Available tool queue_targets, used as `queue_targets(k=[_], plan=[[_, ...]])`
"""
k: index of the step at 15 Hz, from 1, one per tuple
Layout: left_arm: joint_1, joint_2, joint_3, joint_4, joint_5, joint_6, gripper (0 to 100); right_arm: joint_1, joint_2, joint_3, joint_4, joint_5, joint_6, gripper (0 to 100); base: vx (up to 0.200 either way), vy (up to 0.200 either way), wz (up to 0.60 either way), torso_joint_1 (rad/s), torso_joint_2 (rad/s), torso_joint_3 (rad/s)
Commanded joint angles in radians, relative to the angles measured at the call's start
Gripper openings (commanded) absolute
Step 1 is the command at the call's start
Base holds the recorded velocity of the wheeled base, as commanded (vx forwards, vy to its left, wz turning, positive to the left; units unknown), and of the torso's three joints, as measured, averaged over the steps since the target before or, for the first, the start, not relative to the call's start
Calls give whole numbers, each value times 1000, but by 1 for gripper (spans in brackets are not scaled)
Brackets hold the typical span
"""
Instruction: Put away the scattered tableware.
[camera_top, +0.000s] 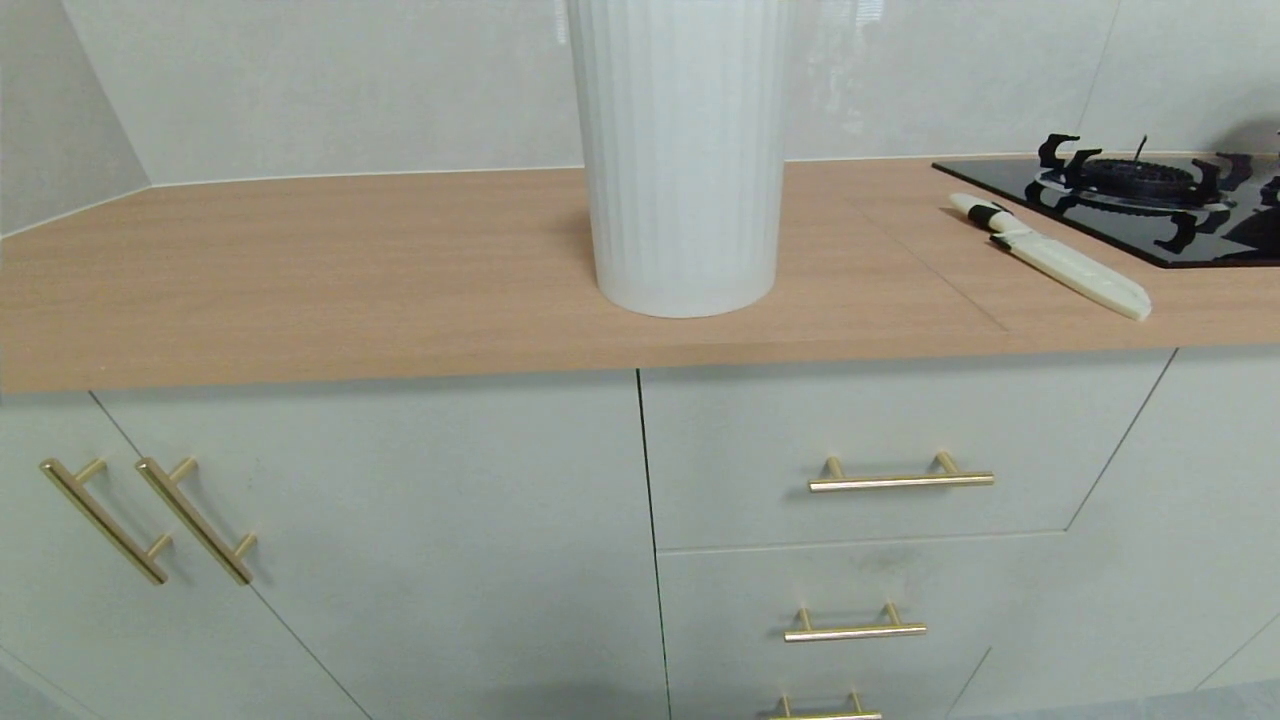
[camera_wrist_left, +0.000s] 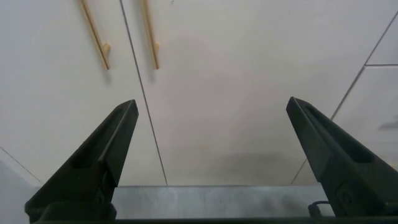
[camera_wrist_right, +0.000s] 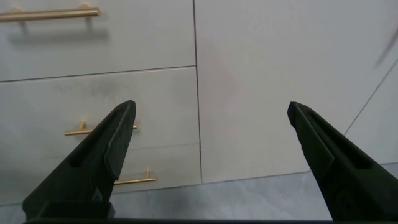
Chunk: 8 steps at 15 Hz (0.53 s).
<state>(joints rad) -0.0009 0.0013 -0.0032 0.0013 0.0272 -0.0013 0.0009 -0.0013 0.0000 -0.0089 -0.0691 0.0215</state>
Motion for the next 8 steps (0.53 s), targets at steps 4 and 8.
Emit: queue_targets(k=[4, 8], plan=[[-1, 0, 0, 0, 0, 0, 100, -1, 1, 0, 0, 0, -2, 100, 0, 0, 0, 0, 0, 0], [-1, 0, 0, 0, 2, 0, 100, -1, 1, 0, 0, 0, 0, 100, 0, 0, 0, 0, 0, 0]])
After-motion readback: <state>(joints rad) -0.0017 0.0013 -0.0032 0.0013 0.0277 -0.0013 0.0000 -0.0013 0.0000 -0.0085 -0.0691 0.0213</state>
